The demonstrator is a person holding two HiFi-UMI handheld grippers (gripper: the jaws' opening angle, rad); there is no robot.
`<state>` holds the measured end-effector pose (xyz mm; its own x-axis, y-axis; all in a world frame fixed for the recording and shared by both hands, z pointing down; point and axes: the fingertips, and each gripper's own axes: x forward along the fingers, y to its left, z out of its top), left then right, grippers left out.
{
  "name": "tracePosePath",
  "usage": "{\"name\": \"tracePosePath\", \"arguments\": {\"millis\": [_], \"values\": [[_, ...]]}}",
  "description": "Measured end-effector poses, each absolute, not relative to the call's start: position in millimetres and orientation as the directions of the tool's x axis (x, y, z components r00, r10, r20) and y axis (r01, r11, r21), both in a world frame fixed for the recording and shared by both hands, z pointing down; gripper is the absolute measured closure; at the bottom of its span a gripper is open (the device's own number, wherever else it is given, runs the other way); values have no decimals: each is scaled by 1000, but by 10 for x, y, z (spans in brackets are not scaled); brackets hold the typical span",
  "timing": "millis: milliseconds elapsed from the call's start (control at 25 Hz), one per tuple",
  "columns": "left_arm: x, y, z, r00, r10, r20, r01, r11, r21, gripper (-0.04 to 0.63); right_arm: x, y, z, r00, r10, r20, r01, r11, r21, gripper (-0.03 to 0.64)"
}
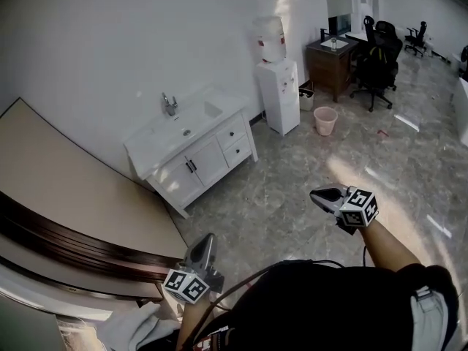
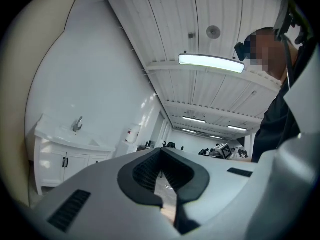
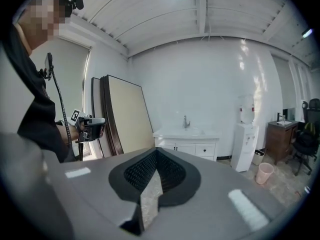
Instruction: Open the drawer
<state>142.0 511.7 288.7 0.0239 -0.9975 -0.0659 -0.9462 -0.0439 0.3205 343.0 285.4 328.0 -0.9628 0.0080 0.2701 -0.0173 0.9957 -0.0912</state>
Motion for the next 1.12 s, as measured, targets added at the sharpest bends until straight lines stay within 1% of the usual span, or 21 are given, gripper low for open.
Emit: {"name": "tracePosePath", "arguments": {"millis": [240, 400, 680, 920, 1120], "values": [[1351, 4644, 2803, -74, -995, -68, -955, 51, 291, 594, 3144, 2175, 3367, -960, 102, 262, 72, 990, -119, 621], [1387, 4238, 2696, -135, -988, -80, -957, 109, 270, 594, 2956, 1654, 3230, -959, 164, 230, 144, 984, -103, 621], [1573, 3621, 2646, -232, -971, -62, -938, 206, 279, 594, 2894, 914, 3218, -942, 256, 219, 237, 966, -107, 621], [1591, 3223, 2794, -237, -970, -45, -934, 216, 284, 594, 2755, 551, 3465, -929, 287, 232, 263, 956, -129, 621], [1347, 3116, 2854, -235, -971, -40, -934, 215, 284, 594, 2563, 423, 3560, -929, 278, 243, 250, 958, -140, 621]]}}
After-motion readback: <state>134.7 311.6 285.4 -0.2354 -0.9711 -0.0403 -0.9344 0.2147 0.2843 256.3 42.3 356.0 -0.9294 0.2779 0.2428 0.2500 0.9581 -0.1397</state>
